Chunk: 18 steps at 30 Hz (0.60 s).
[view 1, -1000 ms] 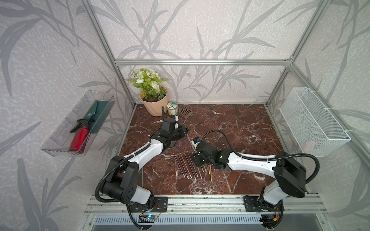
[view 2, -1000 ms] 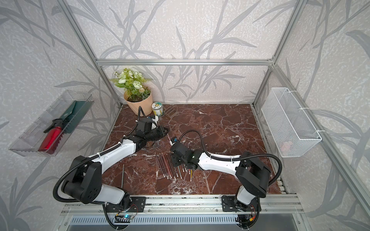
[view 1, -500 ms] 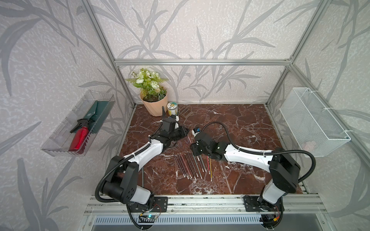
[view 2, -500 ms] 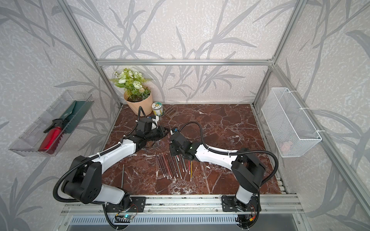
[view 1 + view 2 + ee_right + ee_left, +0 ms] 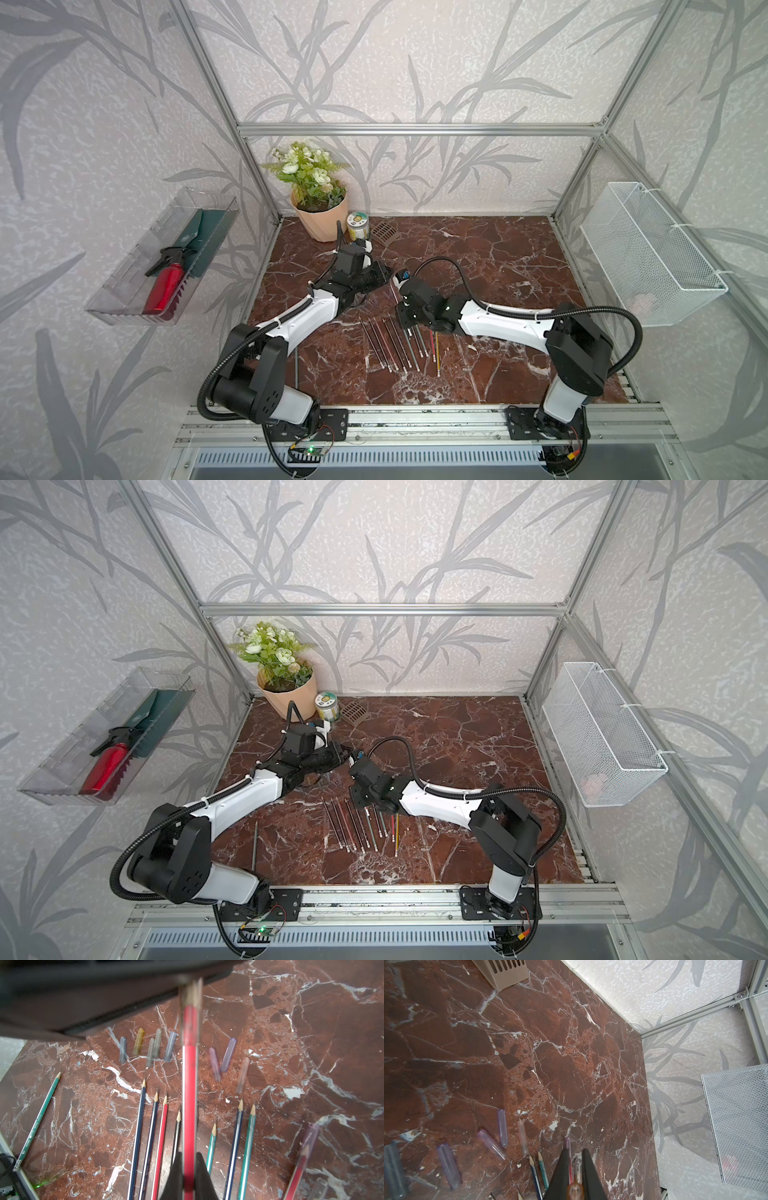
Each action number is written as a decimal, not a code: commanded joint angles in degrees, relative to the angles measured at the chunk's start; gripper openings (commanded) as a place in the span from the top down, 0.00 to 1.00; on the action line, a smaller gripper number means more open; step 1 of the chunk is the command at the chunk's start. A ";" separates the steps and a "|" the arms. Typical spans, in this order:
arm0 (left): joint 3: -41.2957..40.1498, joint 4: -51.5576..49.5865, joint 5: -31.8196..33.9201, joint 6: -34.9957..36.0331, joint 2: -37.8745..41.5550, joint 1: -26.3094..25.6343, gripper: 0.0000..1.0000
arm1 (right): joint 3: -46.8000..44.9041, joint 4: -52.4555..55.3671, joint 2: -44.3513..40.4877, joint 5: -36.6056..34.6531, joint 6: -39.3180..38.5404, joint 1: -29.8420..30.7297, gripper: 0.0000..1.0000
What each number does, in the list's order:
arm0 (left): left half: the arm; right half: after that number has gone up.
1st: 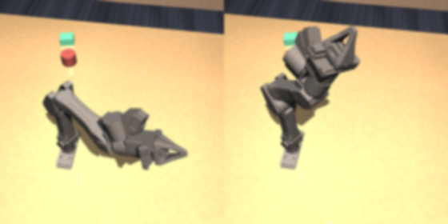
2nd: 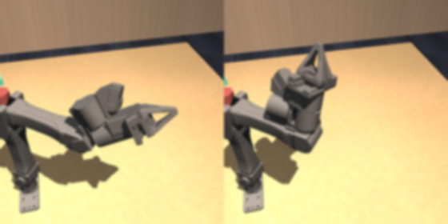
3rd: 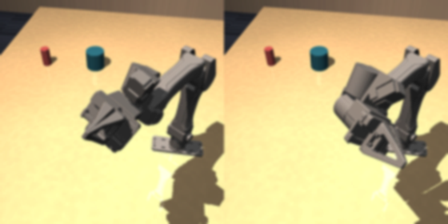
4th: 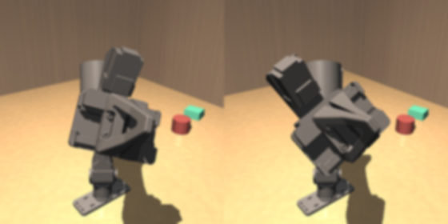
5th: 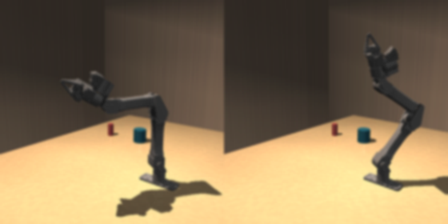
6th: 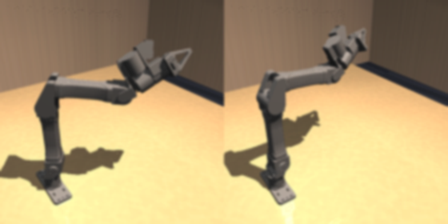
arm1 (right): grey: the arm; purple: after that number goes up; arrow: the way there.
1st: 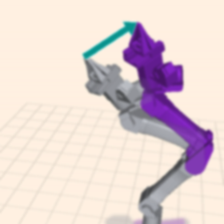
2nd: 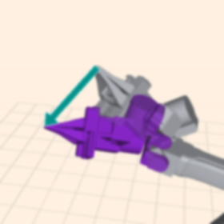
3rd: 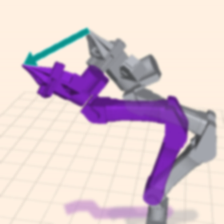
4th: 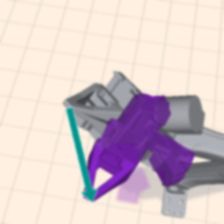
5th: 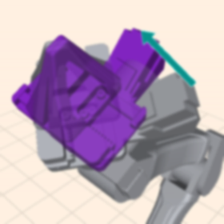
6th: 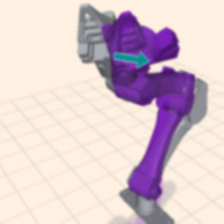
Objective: Remove the protective cover of the pencils
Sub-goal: Remove the protective sleeve from the pencil.
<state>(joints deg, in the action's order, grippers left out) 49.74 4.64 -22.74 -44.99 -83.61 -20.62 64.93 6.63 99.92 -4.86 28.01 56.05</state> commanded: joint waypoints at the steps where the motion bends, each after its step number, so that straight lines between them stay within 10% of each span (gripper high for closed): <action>1: -0.16 0.28 0.22 0.24 0.93 -0.21 1.00 | -2.44 -0.59 -3.60 1.08 -0.67 1.11 1.00; 18: -0.30 -1.04 2.12 0.28 1.44 -0.03 1.00 | -15.39 -6.63 -12.99 0.54 -0.45 4.55 1.00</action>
<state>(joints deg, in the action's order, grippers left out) 49.71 4.25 -21.91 -44.99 -83.61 -20.88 50.35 2.50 88.84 -3.92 27.51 60.69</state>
